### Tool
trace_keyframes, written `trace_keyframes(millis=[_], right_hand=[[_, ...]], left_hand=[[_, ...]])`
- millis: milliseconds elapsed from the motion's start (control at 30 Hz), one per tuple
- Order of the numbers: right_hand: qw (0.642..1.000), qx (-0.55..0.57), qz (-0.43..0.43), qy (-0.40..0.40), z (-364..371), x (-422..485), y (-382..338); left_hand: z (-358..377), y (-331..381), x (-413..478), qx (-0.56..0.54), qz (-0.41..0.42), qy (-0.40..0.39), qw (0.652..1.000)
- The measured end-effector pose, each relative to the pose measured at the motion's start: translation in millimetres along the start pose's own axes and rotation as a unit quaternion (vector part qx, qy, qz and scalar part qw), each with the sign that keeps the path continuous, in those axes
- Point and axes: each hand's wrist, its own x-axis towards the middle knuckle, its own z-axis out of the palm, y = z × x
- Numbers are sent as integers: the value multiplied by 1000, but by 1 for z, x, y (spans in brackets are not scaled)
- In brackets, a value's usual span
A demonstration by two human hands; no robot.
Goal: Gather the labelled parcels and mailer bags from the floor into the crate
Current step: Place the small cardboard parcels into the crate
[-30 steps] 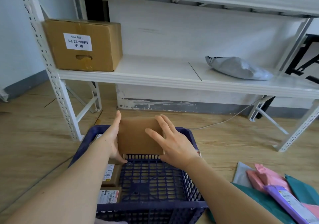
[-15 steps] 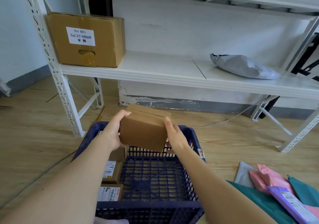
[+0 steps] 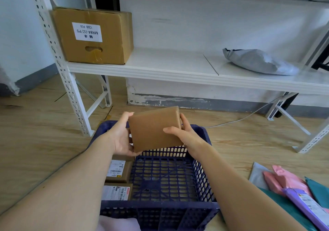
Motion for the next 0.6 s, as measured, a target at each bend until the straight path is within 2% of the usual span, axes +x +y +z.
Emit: trace_keyframes(millis=[133,233,333,433,600], right_hand=[[999,-5,41,24,-5,1,0],[981,87,169,44,-6,-5,-4],[957,154,244,5,-4,-9,-5],[951,154,268,-14,-2,-4,-2],[959,83,267,-38,4,3,0]], left_hand=[[-2,-2,2,33,0,-4,999],[-1,-1,0,70,39,17,997],[-2,0,-3,97,49,16,994],[-9,-2,-5,97,37,45,994],[-27,-4,-7,95,7,67,993]])
